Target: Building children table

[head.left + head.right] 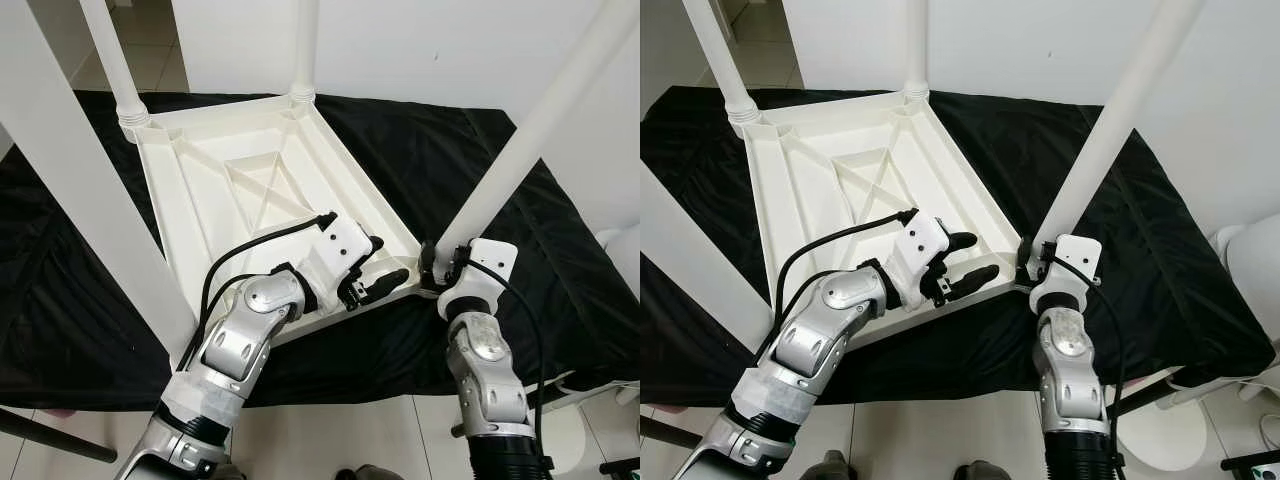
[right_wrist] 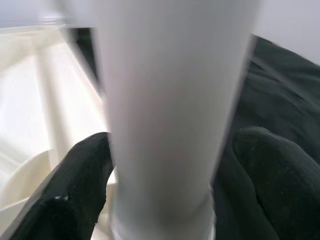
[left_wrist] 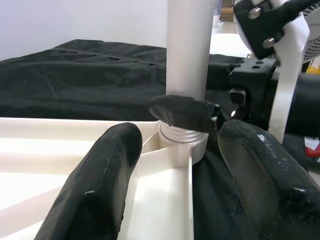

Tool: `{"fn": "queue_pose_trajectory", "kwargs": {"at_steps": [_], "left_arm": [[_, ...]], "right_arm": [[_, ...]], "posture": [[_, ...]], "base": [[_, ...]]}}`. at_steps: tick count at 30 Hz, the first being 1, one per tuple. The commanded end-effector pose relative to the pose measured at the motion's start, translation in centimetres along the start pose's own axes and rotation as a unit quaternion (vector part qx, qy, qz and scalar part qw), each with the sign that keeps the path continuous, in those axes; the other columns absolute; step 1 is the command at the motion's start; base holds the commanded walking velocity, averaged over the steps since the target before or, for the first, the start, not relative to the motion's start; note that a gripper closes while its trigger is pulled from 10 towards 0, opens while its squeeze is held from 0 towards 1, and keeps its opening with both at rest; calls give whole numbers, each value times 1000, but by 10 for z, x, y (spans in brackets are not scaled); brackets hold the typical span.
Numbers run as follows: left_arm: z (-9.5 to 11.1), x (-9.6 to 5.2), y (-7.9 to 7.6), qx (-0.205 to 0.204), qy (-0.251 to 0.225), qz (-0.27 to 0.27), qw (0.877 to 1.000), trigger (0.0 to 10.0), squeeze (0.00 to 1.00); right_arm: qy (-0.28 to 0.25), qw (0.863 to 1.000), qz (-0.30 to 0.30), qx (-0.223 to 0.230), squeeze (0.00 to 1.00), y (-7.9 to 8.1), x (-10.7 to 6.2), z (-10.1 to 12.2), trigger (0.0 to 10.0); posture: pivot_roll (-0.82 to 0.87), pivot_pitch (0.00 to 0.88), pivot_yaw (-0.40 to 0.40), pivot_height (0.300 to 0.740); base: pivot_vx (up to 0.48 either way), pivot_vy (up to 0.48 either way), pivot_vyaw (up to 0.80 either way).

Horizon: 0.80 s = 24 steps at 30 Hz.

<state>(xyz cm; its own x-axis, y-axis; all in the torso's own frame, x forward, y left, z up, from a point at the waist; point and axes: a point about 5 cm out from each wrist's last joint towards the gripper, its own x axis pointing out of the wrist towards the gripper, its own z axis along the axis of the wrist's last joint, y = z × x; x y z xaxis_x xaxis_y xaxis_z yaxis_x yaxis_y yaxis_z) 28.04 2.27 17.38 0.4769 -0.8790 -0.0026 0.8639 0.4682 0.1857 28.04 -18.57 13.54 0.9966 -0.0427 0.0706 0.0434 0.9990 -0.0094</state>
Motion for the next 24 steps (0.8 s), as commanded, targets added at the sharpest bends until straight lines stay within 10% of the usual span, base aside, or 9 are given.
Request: {"fn": "queue_pose_trajectory", "kwargs": {"at_steps": [1, 22, 23, 24], "left_arm": [[-4, -4, 4, 2, 10, 38, 999, 10000, 0], [-16, -10, 5, 17, 40, 14, 999, 10000, 0], [-16, -9, 5, 17, 39, 14, 999, 10000, 0], [-15, -9, 5, 17, 38, 15, 999, 10000, 0]], "right_arm": [[-1, 1000, 28, 4, 0, -9, -1, -2, 10000], [31, 947, 309, -81, 0, -10, 26, -5, 9098], [36, 945, 315, -83, 0, -11, 27, -7, 2824], [41, 944, 318, -83, 0, -12, 27, -9, 745]], "posture": [[31, 19, -61, 740], [44, 0, -55, 740], [42, 0, -58, 740], [42, 0, -58, 740]], "base": [[0, 0, 0], [0, 0, 0], [0, 0, 0], [0, 0, 0]]}}
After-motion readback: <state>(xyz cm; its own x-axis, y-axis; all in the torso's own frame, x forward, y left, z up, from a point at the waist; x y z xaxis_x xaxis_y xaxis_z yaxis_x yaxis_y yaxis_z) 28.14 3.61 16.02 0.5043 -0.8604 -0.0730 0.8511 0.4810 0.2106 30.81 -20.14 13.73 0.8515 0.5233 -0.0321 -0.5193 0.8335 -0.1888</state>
